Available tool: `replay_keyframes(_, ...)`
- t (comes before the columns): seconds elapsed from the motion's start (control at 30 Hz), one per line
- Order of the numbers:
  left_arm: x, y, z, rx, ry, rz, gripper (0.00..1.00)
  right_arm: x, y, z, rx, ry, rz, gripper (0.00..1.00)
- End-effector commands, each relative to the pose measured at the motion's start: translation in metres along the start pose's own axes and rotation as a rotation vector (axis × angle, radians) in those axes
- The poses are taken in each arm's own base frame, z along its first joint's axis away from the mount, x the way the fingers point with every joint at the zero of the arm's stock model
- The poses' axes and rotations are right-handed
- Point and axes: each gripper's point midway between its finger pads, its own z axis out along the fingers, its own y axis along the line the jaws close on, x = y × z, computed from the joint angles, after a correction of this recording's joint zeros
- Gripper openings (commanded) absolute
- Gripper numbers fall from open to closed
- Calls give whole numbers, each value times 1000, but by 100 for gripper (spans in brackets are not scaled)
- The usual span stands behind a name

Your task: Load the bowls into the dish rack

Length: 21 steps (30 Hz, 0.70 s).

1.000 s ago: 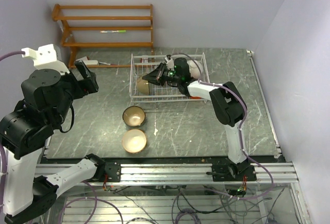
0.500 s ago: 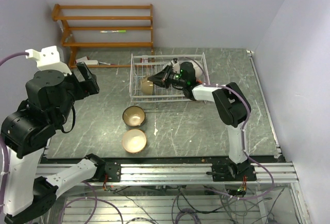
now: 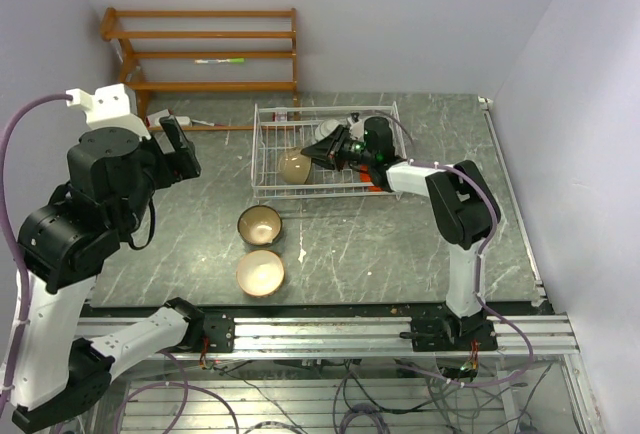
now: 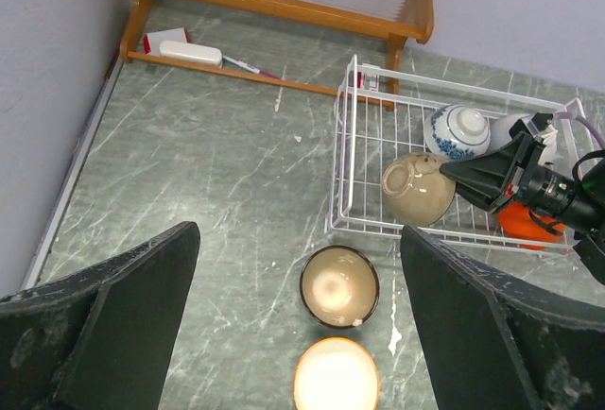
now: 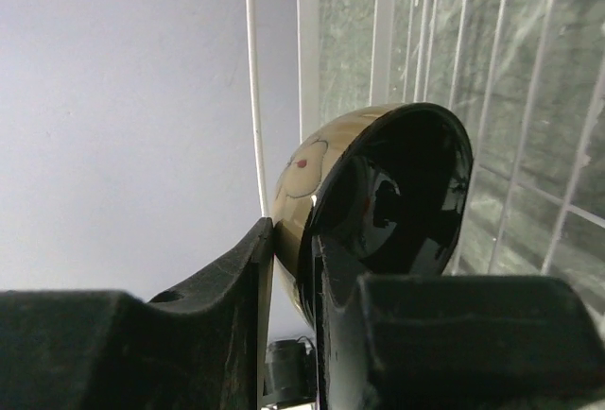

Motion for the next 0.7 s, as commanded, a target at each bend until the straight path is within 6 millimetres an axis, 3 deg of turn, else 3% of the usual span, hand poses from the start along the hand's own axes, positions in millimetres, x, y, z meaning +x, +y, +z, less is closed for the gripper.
replay_keyframes(0.0, -4, -9, 4, 28, -15, -5, 99, -16, -19, -12, 88, -57, -28, 20)
replay_keyframes(0.3, -1, -14, 8, 41, -10, -3, 99, -21, -17, -21, 172, -57, -80, 23)
replay_keyframes(0.67, -1, -17, 9, 56, -10, -7, 99, -37, -34, -44, 308, -101, -105, 28)
